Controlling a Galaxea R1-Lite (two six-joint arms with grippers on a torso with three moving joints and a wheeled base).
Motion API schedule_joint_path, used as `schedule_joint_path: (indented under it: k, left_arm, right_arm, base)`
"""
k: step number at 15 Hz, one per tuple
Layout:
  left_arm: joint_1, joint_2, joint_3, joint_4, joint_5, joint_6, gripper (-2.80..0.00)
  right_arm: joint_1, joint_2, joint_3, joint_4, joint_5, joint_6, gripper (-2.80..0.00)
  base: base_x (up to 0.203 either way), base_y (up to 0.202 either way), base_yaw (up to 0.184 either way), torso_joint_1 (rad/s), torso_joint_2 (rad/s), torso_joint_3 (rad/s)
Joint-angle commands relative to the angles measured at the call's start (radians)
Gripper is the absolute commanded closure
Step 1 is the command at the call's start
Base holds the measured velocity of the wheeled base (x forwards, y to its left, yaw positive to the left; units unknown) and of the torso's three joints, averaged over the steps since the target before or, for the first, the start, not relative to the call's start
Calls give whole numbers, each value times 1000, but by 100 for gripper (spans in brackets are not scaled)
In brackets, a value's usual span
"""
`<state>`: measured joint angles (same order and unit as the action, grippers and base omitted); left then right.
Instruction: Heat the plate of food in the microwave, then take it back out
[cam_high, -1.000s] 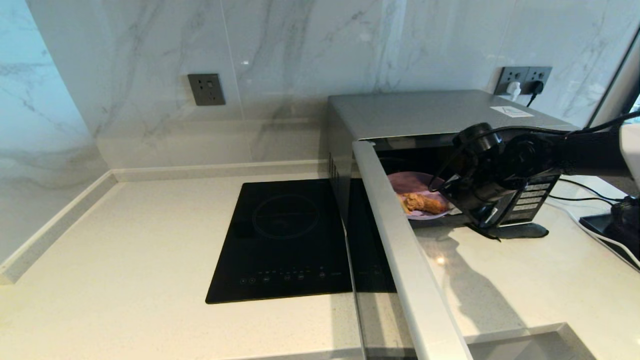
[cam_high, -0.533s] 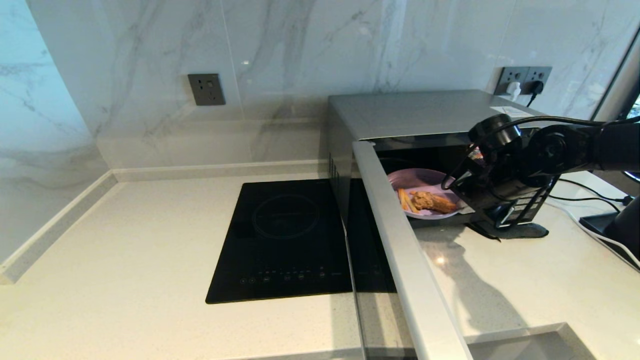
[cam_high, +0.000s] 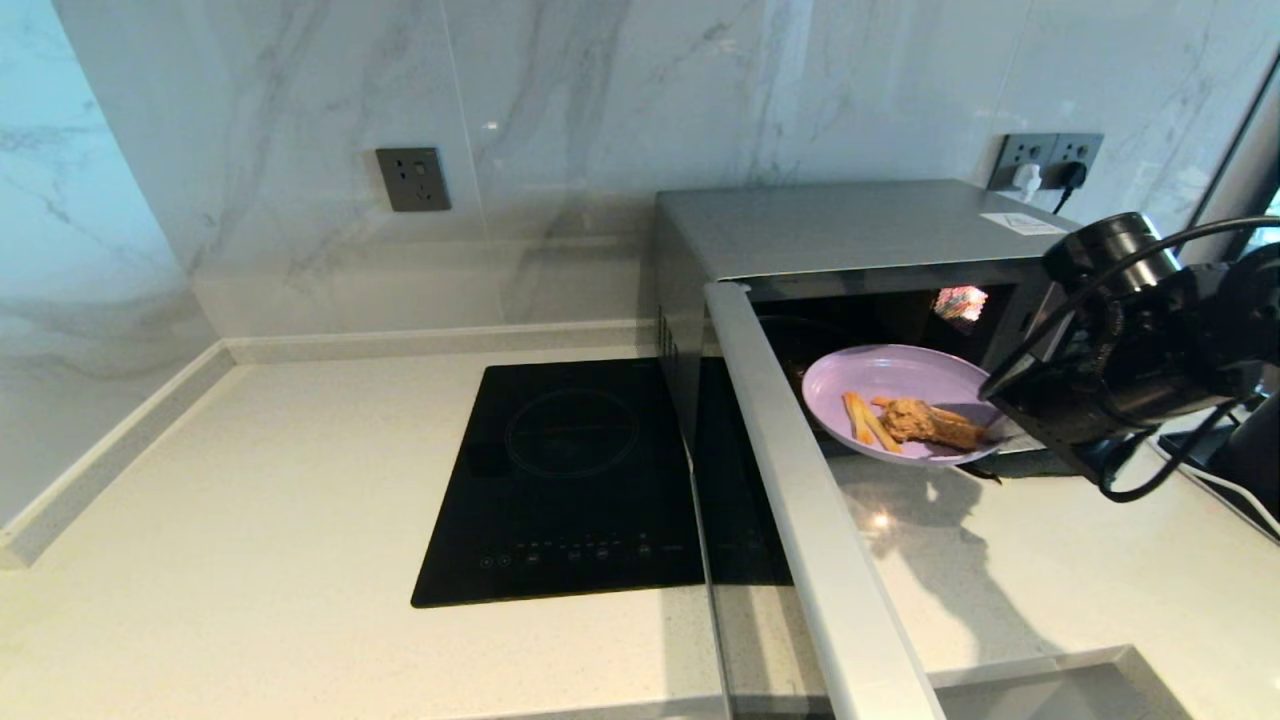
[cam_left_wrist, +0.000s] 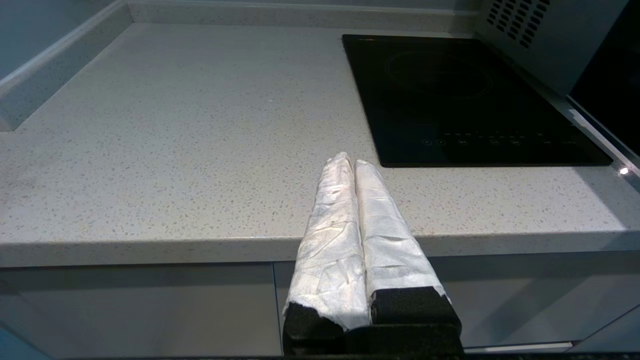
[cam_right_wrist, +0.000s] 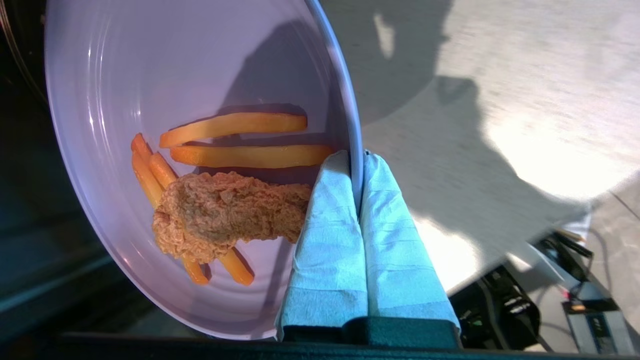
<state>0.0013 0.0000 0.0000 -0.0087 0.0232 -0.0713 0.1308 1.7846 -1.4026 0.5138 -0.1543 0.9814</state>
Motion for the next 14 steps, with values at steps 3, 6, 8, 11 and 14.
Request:
schedule_joint_path:
  k: [3,6,8,11,14]
  left_arm:
    - [0,2,0,0,0,-1,0]
    - [0,2,0,0,0,-1,0]
    - [0,2,0,0,0,-1,0]
    - [0,2,0,0,0,-1,0]
    - [0,2,0,0,0,-1,0]
  right_arm:
    - [-89,-262,181,27,0,-29,0]
    - [-242,-326,257,54,-1,-75,0]
    - [-371,-333,292,55,1,-122,0]
    - [-565,-301,304,47,11,-197,0]
    - [-742,-208,302,-16,71,-280,0]
  base:
    - [0,0,0,0,0,0]
    - [0,0,0,0,0,0]
    - [0,0,0,0,0,0]
    - [0,0,0,0,0,0]
    - [0,0,0,0,0,0]
